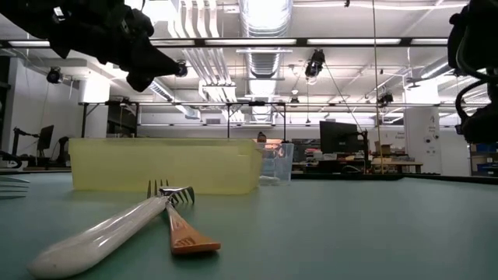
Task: Sort silverware by color (type)
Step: Put the yellow fork into the yellow bin
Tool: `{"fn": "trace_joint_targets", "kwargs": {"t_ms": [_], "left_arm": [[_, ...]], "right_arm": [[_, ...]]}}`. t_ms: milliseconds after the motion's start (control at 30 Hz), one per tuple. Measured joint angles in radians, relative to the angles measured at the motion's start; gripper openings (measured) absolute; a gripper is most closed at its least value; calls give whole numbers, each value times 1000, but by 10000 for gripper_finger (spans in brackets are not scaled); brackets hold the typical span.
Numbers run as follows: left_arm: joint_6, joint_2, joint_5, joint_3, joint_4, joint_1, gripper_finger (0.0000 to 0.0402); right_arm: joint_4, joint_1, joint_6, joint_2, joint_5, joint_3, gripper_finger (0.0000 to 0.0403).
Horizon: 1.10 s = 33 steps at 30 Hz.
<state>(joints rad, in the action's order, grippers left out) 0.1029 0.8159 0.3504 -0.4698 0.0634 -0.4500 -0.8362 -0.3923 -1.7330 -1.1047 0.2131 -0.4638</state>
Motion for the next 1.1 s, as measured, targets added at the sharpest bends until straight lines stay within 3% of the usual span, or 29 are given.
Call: {"fn": "trace_joint_targets", "kwargs": {"t_ms": [167,500,867,1100], "left_arm": [[-19,0,0,0,-9,0,40],[-21,1,-3,0,5,0,40],[-75,1,-3,0,4,0,40],[-145,1,-29,-21,11,-2,40]], "right_arm": [[28,0,-6,-15,-7,38,198],[37,-1,-23,-16,-63,44,49],[18,0,23,-17,-187,-36,49],[12,41,129,-18,-425,-183,49]]}}
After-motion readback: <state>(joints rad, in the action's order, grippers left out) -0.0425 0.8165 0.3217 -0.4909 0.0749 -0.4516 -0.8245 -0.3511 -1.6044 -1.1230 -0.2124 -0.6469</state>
